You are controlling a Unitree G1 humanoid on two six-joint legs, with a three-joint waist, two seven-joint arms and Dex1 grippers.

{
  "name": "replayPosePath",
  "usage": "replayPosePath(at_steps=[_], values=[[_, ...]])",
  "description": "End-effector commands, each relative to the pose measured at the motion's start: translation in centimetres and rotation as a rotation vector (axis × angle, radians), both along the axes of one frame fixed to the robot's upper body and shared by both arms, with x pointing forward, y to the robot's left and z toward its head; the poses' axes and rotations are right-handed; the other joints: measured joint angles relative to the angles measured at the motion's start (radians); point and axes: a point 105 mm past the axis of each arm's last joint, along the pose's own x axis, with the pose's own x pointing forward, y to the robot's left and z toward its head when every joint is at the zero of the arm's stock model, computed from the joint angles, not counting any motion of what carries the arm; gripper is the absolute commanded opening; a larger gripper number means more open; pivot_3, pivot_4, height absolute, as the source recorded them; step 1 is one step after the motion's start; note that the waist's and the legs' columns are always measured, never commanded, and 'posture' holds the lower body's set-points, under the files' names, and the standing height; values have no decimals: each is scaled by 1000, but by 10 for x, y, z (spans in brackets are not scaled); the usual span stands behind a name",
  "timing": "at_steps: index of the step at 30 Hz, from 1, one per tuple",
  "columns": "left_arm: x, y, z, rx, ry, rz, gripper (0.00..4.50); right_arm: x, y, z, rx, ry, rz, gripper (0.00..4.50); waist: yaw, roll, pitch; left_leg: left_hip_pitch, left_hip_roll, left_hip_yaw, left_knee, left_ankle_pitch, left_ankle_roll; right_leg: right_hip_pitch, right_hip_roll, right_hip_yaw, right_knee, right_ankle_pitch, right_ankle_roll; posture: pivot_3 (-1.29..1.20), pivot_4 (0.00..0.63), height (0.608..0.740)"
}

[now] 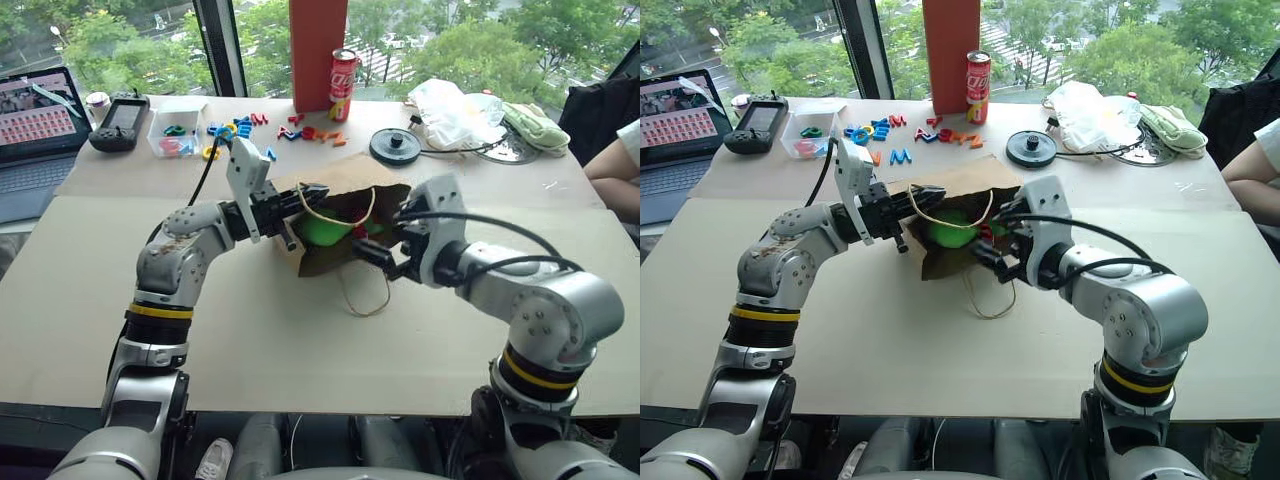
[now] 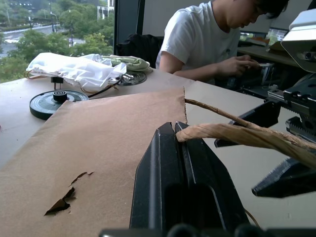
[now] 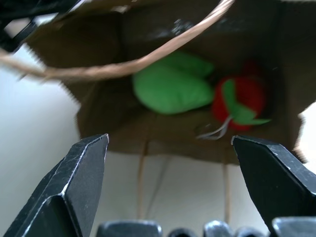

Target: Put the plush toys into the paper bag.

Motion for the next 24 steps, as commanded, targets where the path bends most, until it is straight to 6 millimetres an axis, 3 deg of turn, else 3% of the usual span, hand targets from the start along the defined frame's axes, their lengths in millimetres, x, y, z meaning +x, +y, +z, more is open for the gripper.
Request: replayPosePath(at_steps=[1, 4, 12, 15, 24], values=[[-2, -2, 12, -2, -49, -10, 0, -7, 10, -13, -38, 11, 39, 4422, 1, 0, 0, 0, 0, 0, 0, 0, 0, 0, 0, 0, 0, 0, 0, 0, 150, 739], [-2, -2, 14, -2, -51, -12, 0, -3, 10, -34, -66, 61, 10, 4422, 4, 0, 0, 0, -1, 0, 1, 0, 0, 1, -1, 0, 0, 0, 0, 0, 150, 739], [-2, -1, 15, 1, -57, -11, 0, 18, 18, -56, -61, 76, -47, 4422, 6, 0, 0, 1, -1, 0, 1, 0, 0, 1, -1, 0, 0, 0, 0, 0, 150, 739], [-2, -1, 15, 2, -56, -11, 0, 20, 25, -57, -44, 68, -46, 3719, 6, 0, 0, 1, -1, 0, 1, 0, 0, 1, 0, 0, 0, 0, 0, 0, 150, 739], [-2, -1, 16, -2, -58, -9, 0, 24, 29, -56, -32, 37, -43, 567, 8, 0, 0, 1, -1, 0, 1, 0, 0, 1, -1, 0, 0, 0, 0, 0, 150, 739]])
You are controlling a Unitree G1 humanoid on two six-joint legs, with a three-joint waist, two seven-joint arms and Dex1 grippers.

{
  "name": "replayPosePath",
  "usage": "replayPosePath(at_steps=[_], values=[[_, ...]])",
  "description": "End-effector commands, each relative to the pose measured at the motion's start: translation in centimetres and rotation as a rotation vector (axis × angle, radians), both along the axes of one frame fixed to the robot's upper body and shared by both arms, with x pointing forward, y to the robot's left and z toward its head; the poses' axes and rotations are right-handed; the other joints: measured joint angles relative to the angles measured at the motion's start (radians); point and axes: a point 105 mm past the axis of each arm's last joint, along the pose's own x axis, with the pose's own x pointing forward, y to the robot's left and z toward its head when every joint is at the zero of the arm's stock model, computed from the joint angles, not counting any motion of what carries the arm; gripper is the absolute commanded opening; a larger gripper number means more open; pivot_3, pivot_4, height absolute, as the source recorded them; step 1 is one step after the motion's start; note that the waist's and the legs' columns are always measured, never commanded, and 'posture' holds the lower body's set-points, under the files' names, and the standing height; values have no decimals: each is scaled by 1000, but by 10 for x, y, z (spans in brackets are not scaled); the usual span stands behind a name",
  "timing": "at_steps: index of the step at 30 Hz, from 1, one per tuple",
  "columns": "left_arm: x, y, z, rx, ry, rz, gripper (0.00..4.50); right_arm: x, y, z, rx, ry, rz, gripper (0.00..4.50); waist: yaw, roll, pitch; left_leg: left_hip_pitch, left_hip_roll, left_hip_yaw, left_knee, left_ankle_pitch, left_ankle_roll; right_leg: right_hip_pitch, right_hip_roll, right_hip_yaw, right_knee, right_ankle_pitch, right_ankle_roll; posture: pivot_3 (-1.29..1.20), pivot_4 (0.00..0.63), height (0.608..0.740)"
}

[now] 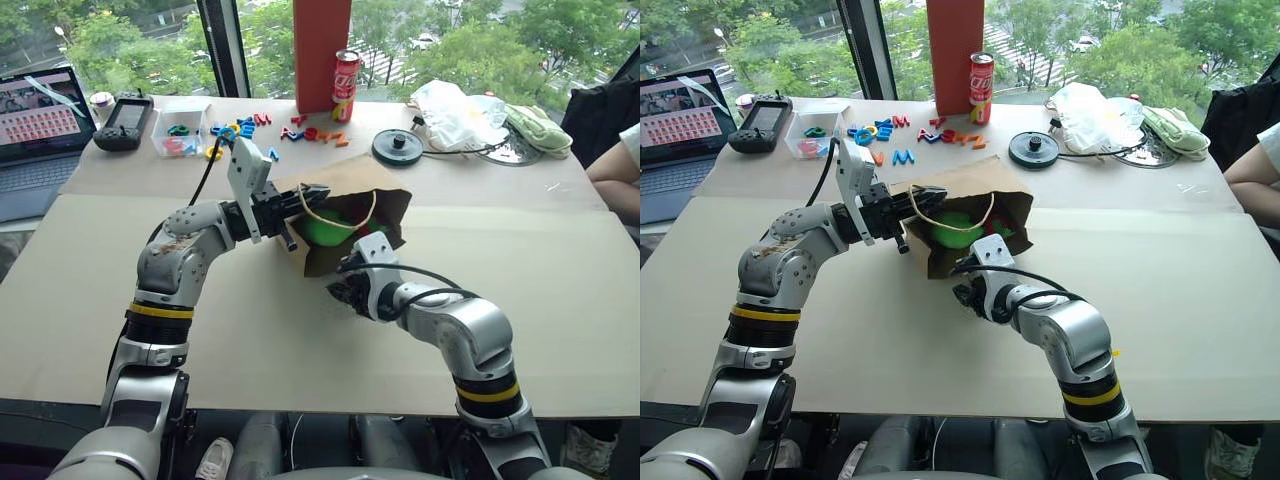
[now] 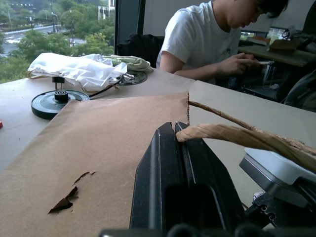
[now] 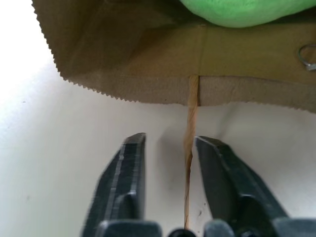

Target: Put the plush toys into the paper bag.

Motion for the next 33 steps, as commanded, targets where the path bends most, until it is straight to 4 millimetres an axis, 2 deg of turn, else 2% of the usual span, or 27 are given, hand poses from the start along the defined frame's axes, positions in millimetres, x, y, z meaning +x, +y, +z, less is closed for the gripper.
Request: replayPosePath(at_steps=[1, 5, 10, 12, 15, 20, 25, 28, 33], values=[[-2, -1, 16, -6, -57, -10, 0, 2, 2, 9, 17, -53, 10, 302, 0, 0, 0, 0, 0, 0, 0, 0, 0, 0, 0, 0, 0, 0, 0, 0, 150, 739], [-2, -1, 16, -6, -56, -10, 0, 8, -3, 14, 29, -89, -30, 302, 0, 0, 0, 0, 0, 0, 0, 0, 0, 0, 0, 0, 0, 0, 0, 0, 150, 739], [-2, -2, 19, -33, -46, -11, 0, 14, -11, 38, 80, -183, -49, 302, 0, 0, 0, 0, 0, 0, 0, 0, 0, 0, 0, 0, 0, 0, 0, 0, 150, 739], [-2, -2, 22, -54, -39, -10, 0, 17, -16, 51, 99, -236, -57, 302, 0, 0, 0, 0, 0, 0, 0, 0, 0, 0, 0, 0, 0, 0, 0, 0, 150, 739], [1, -1, 27, -100, -23, 8, 0, 20, -27, 86, 130, -373, -68, 302, 0, 0, 0, 0, 0, 0, 0, 0, 0, 0, 0, 0, 0, 0, 0, 0, 150, 739], [2, -2, 45, -235, 12, 25, 0, 13, -40, 124, 115, -529, -58, 302, 1, 0, 0, 0, 0, 0, 0, 0, 0, 0, 0, 0, 0, 0, 0, 0, 150, 739], [6, 1, 47, -335, 60, 65, 0, 7, -39, 152, 127, -636, -42, 302, -1, 0, 0, 0, 0, -1, 0, 0, 0, 0, 0, 0, 0, 0, 0, 0, 150, 739], [9, 3, 28, -310, 85, 96, 0, 9, -36, 147, 79, -629, -36, 302, -1, 0, 0, 0, 0, -1, 0, 0, 0, 0, 0, 0, 0, 0, 0, 0, 150, 739], [11, 5, -10, -157, 92, 146, 0, 17, -40, 108, -126, -538, -40, 302, 0, 0, 0, 1, 0, 1, 0, 0, 0, 0, 0, 0, 0, 0, 0, 0, 150, 739]])
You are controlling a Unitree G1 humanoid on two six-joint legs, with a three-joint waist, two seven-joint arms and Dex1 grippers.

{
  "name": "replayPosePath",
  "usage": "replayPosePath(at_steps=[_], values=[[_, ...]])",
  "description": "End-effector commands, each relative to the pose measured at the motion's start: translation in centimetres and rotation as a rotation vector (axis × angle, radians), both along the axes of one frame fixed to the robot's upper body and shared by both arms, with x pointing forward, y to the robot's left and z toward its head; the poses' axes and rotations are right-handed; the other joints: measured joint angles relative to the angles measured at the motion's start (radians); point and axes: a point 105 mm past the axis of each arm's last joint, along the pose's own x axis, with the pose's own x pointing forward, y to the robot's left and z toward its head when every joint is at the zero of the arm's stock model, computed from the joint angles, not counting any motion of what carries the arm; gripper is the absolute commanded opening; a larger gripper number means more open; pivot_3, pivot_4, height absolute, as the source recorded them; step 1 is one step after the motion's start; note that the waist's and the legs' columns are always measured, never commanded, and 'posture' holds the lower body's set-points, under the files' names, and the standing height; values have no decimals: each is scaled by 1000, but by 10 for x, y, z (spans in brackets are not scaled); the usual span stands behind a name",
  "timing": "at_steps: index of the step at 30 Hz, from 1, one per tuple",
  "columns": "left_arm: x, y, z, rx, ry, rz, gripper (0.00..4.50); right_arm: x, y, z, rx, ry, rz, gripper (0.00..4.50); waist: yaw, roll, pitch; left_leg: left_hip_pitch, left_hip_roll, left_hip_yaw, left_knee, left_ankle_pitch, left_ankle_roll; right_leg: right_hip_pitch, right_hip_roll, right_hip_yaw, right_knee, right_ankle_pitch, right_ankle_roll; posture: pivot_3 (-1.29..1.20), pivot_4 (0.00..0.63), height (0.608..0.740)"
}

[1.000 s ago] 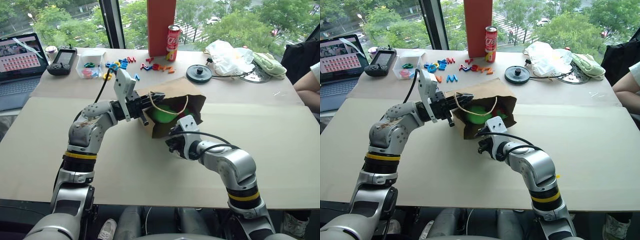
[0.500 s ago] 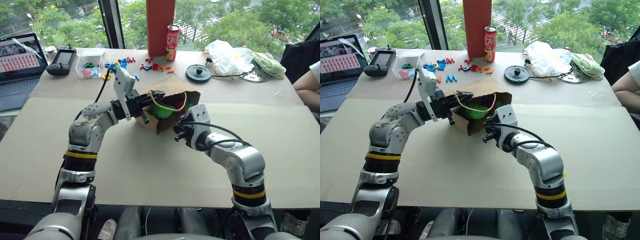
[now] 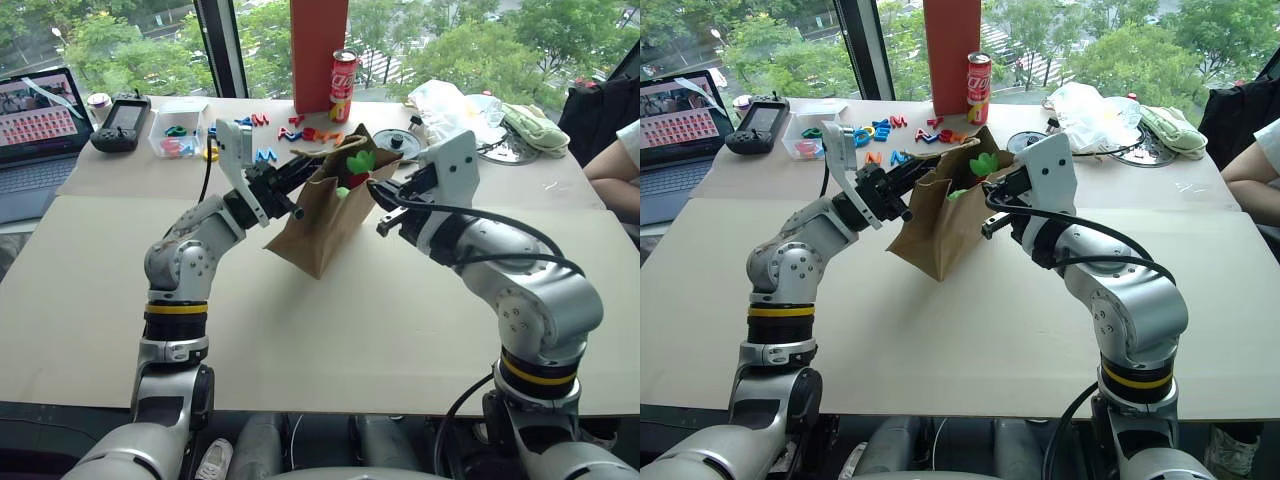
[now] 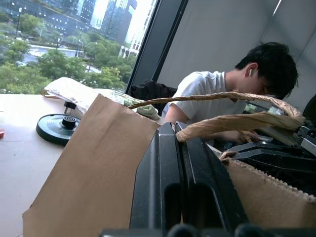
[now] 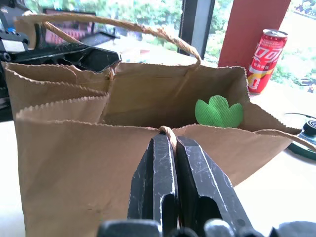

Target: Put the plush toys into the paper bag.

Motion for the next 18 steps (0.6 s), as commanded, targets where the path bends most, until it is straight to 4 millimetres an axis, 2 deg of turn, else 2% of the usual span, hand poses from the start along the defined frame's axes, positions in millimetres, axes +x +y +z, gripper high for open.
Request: replayPosePath(at_steps=[1, 6, 11, 13, 16, 18], values=[[2, 1, -11, 96, -42, 39, 0, 4, -4, -12, -103, 7, -45, 302, 1, 0, 0, 0, 0, 0, 0, 0, 0, 0, 0, 0, 0, 0, 0, 0, 150, 739], [3, 0, -10, 56, -20, 51, 0, 7, -2, -23, -136, 41, -62, 302, 3, 0, 0, 0, 0, 0, 0, 0, 0, 1, 0, 0, 0, 0, 0, 0, 150, 739], [4, 0, 3, 7, -19, 45, 0, 11, -1, -5, -62, -1, -75, 302, 2, 0, 0, 0, 0, 0, 0, 0, 0, 0, 0, 0, 0, 0, 0, 0, 150, 739], [2, -1, 6, 1, -19, 30, 596, 10, -1, 1, -41, -14, -72, 253, 1, 0, 0, 0, 0, 0, 0, 0, 0, 0, 0, 0, 0, 0, 0, 0, 150, 739], [-3, 0, 15, -45, -3, -17, 1518, 8, -4, 15, -10, -48, -62, 935, 1, 0, 0, 0, 0, 0, 0, 0, 0, 0, 0, 0, 0, 0, 0, 0, 150, 739], [-7, 1, 19, -54, -4, -38, 2270, 7, -5, 22, 15, -61, -53, 1605, 1, 0, 0, -1, 0, 0, 0, 0, 0, 0, 0, 0, 0, 0, 0, 0, 150, 739]])
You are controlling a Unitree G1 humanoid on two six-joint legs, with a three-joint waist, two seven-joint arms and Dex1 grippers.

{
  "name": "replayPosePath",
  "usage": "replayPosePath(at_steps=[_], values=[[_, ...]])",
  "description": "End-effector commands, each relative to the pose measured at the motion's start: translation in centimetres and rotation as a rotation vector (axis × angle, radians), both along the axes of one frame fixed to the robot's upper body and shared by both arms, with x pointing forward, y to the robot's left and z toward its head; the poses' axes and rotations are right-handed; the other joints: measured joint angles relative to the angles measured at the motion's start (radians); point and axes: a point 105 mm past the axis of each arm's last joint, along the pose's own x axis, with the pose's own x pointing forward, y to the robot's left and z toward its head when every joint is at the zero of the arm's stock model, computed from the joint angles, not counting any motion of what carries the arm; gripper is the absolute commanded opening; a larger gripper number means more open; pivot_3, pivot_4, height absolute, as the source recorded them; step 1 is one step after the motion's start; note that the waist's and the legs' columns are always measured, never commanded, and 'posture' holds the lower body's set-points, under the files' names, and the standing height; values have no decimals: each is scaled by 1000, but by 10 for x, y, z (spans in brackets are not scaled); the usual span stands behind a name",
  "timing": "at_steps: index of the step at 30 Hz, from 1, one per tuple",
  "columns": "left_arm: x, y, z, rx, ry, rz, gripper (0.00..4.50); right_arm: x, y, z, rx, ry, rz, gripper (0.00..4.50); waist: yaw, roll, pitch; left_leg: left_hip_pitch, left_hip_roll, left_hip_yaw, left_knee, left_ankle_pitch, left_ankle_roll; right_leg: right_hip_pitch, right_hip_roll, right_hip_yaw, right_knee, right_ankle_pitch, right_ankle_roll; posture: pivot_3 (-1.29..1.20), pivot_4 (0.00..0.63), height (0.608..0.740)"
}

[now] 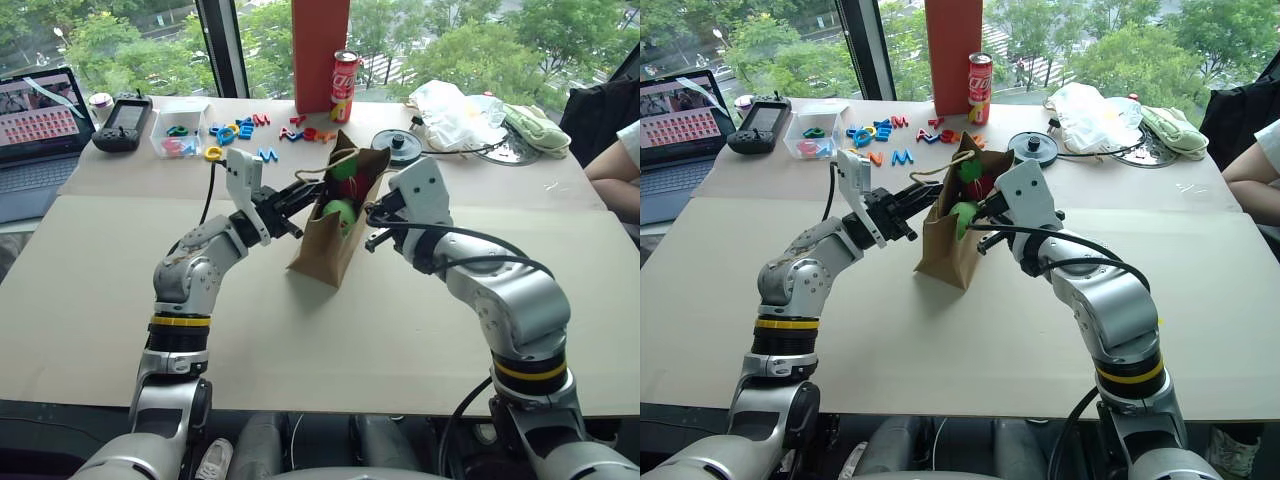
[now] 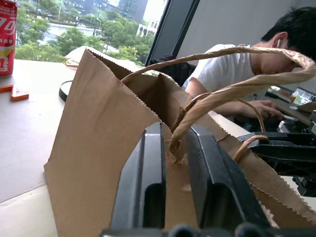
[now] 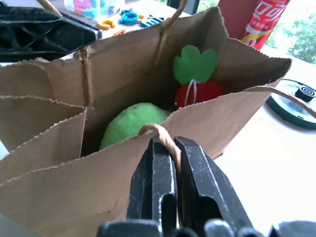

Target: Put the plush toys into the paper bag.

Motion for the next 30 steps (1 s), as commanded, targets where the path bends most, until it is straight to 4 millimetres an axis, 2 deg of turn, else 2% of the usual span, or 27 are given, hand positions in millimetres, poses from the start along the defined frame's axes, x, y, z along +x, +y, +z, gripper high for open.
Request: replayPosePath(at_steps=[1, 6, 8, 11, 15, 21, 25, 28, 30], values=[[-11, 1, 29, -35, -73, -53, 2629, -8, -2, 32, 64, -97, 27, 1961, 0, 0, 0, 0, 0, 0, 0, 0, 0, 0, 0, 0, 0, 0, 0, 0, 150, 739], [-23, 16, 40, -60, -79, -78, 4465, -20, -9, 52, 153, -143, 97, 3719, 0, 0, 0, 0, 0, 0, 0, 0, 0, 0, 0, 0, 0, 0, 0, 0, 150, 739], [-28, 24, 40, -73, -64, -81, 4500, -29, -12, 57, 166, -150, 149, 4376, 0, 0, 0, 0, 1, 0, 0, 0, 0, 0, 0, 0, 0, 0, 0, 0, 150, 739], [-31, 35, 27, -45, -26, -56, 4500, -41, -17, 57, 158, -128, 225, 4446, 0, 0, 0, 1, 1, 0, -1, 0, 0, 1, 0, 0, 0, 0, 0, 0, 150, 739], [-30, 46, 2, 1, 23, -20, 4500, -59, -24, 46, 120, -55, 339, 4446, 2, 0, 0, 1, 1, 0, -1, 0, 0, 1, 0, 0, -1, 0, 0, 0, 150, 739], [-29, 44, -18, 62, 36, -18, 4500, -69, -27, 38, 97, 6, 425, 4446, 2, 0, 0, 2, 1, 0, 0, 0, 0, 3, -1, 0, -1, 0, 0, 0, 150, 739], [-31, 38, -23, 72, 29, -41, 4500, -70, -21, 32, 98, 45, 468, 3348, 0, 0, 0, 2, 1, 0, 0, 0, 0, 3, 0, 0, -1, 0, 0, 0, 150, 739], [-33, 38, -28, 78, 40, -52, 4500, -71, -14, 15, 64, 104, 494, 2312, 0, 0, 0, 2, 1, 0, -1, 0, 0, 3, 0, 0, -1, 0, 0, 0, 150, 739], [-34, 41, -33, 90, 47, -51, 4500, -59, -13, -1, 33, 154, 436, 1619, -1, 0, 0, 2, 2, 0, -1, 0, 0, 2, 0, 0, -1, 0, 0, 0, 150, 739]])
